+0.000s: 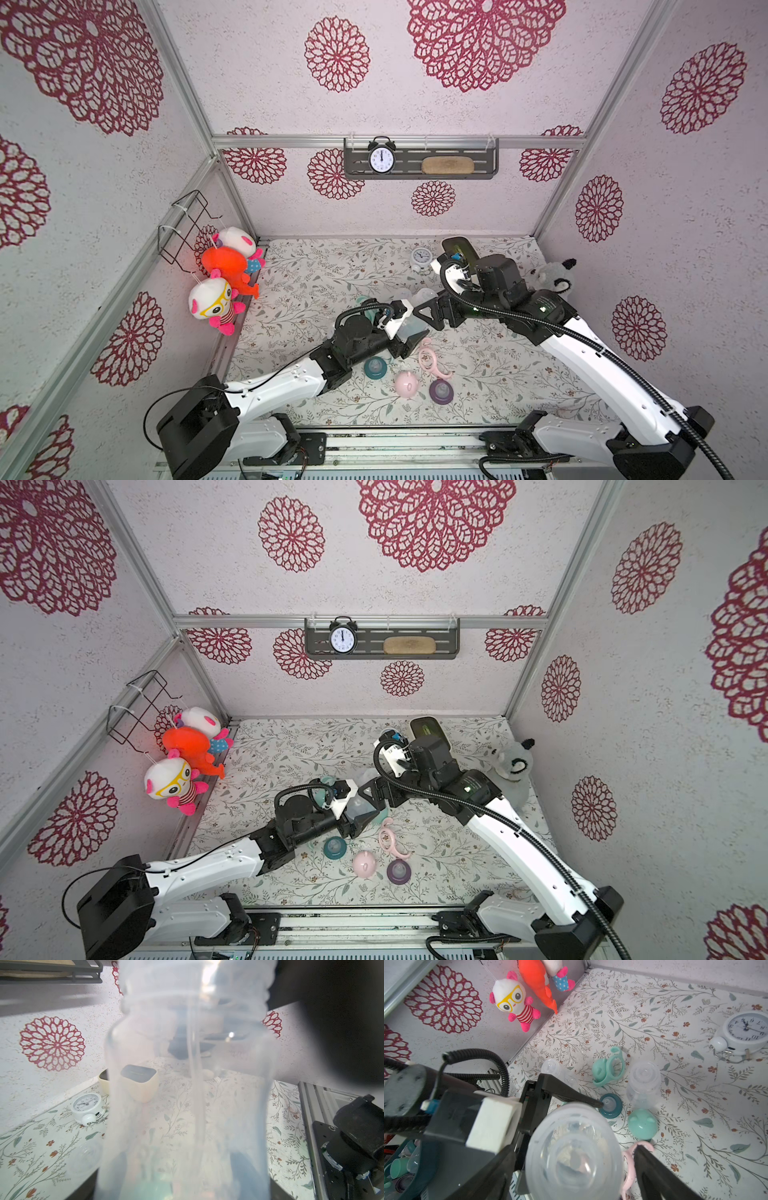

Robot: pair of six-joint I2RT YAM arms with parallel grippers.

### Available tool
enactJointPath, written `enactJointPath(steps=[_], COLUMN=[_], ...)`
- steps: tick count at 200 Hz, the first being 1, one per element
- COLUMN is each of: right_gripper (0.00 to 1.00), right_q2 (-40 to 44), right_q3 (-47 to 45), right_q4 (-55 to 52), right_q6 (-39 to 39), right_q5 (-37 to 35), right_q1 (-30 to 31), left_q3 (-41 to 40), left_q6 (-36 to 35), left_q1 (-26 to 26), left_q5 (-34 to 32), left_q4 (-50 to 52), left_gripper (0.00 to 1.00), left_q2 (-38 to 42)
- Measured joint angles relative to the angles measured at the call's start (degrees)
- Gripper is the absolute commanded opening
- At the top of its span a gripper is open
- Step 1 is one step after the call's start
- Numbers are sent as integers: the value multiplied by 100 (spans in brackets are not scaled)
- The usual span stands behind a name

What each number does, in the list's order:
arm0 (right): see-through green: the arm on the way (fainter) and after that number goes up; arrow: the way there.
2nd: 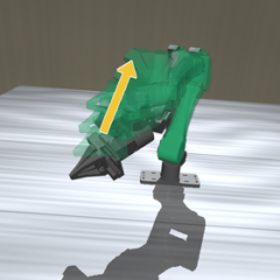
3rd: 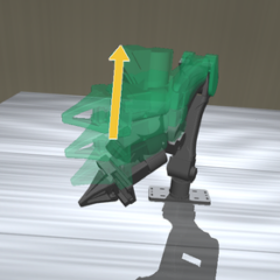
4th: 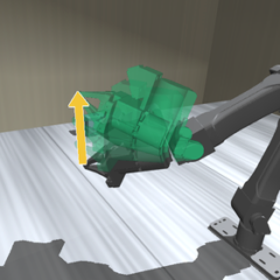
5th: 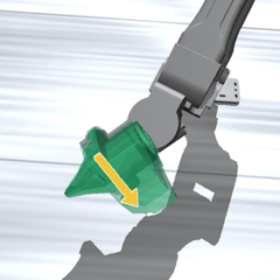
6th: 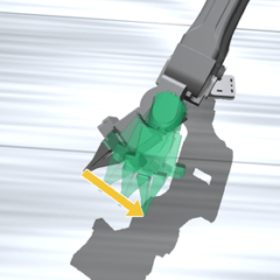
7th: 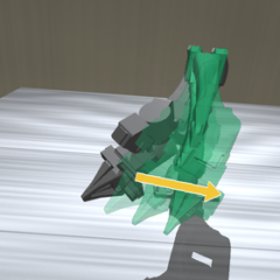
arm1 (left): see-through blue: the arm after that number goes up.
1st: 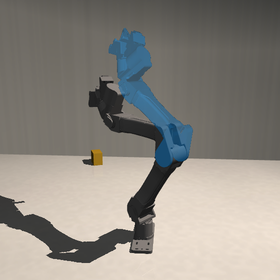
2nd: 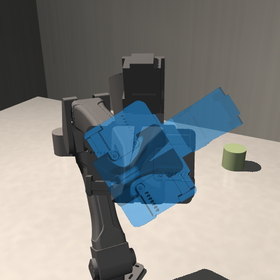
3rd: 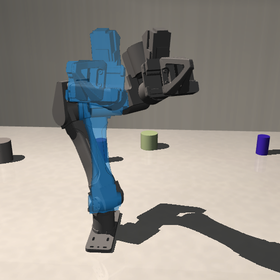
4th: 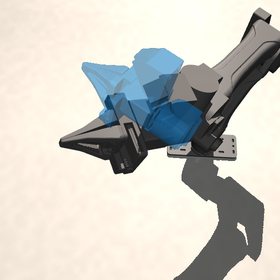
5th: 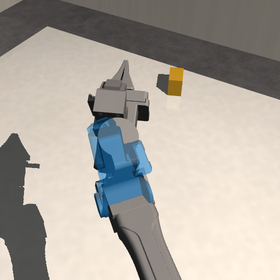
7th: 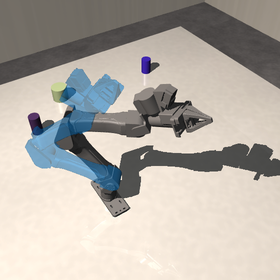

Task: Assemble the baby bottles
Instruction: Pick up the baby bottle from the center of the board, then move the handle to the center of the board.

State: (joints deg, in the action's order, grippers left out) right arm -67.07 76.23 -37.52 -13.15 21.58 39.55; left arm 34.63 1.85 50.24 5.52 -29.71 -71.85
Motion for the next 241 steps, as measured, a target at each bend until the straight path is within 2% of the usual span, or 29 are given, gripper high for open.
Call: enactJointPath(steps=[35, 69, 109, 174, 200, 241], right_gripper=[91, 88, 83, 64, 54, 48], right_q2=[520, 1067, 1320, 1008, 680, 31], right_q3=[-164, -767, -1834, -3403, -3757, -4022], right_q4=[92, 131, 208, 870, 1412, 2210], right_q6=[22, 13, -66, -507, -737, -999], right_q5=[-44, -221, -612, -1106, -1198, -1246], right_q1=[15, 15, 15, 13, 13, 11], left_q3=[0, -15, -83, -83, -83, -144], left_q6=[20, 28, 24, 81, 138, 170], left_q1=[-278, -610, -708, -710, -710, -710], left_q5=[125, 216, 264, 286, 302, 267], left_q4=[208, 345, 525, 1086, 1377, 1578], left_gripper=[0, 0, 0, 0, 0, 0], left_q2=[103, 328, 697, 1213, 1414, 1751])
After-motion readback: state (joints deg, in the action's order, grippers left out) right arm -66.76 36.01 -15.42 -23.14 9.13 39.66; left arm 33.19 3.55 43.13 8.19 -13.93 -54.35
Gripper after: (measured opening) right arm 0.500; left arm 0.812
